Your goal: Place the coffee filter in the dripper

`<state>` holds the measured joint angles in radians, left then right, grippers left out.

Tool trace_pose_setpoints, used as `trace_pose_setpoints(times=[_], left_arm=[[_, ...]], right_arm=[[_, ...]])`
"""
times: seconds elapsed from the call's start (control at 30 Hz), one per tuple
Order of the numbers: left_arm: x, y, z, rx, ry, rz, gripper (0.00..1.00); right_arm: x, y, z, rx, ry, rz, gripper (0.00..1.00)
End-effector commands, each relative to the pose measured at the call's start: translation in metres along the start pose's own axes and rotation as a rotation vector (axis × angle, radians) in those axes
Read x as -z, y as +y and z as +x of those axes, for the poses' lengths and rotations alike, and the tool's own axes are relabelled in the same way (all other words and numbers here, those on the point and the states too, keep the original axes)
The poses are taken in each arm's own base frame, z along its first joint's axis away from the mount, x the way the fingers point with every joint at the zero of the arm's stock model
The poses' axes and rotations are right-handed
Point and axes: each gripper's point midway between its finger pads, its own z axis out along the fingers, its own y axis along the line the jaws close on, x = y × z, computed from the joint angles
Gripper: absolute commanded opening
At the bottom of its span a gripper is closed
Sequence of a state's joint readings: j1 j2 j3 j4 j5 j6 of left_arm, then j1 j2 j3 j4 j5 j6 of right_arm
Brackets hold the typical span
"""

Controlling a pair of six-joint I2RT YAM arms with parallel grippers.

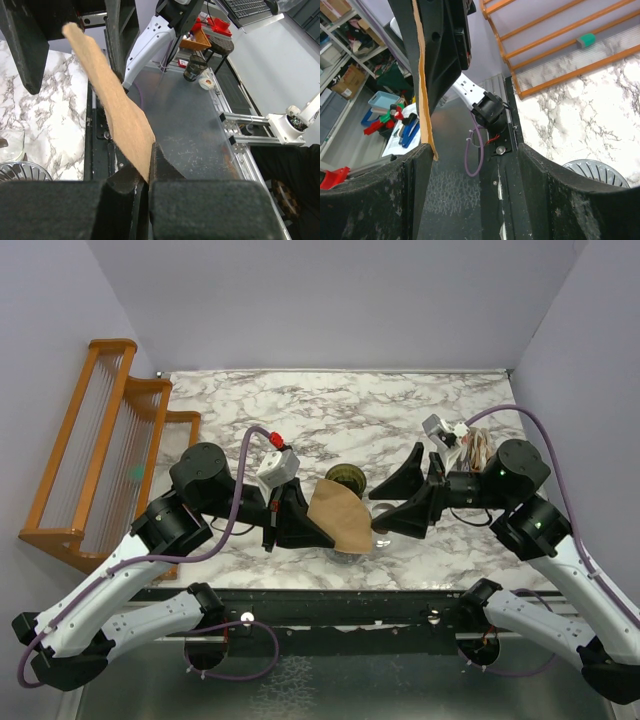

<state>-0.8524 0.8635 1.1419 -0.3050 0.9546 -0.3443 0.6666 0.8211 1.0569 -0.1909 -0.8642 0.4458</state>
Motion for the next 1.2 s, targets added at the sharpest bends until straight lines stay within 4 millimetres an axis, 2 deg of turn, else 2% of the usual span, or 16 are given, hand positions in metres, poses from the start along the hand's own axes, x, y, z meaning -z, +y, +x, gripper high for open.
trace_pose_setpoints(times=[0.0, 1.03, 1.17], left_arm=[[0.002, -0.01, -0.002, -0.028, -0.01, 0.04, 0.0], [0.0, -0.015, 0.001, -0.021, 0.004, 0.092, 0.0], [0.0, -0.015, 0.001, -0.024, 0.001, 0.094, 0.0]], right_arm=[[0.0, 0.006, 0.005, 0.009, 0.006, -0.042, 0.73], [0.0, 0.017, -0.002, 0.031, -0.038, -0.105, 0.73], [-0.002, 0.014, 0.002, 0.012, -0.032, -0.105, 0.73]])
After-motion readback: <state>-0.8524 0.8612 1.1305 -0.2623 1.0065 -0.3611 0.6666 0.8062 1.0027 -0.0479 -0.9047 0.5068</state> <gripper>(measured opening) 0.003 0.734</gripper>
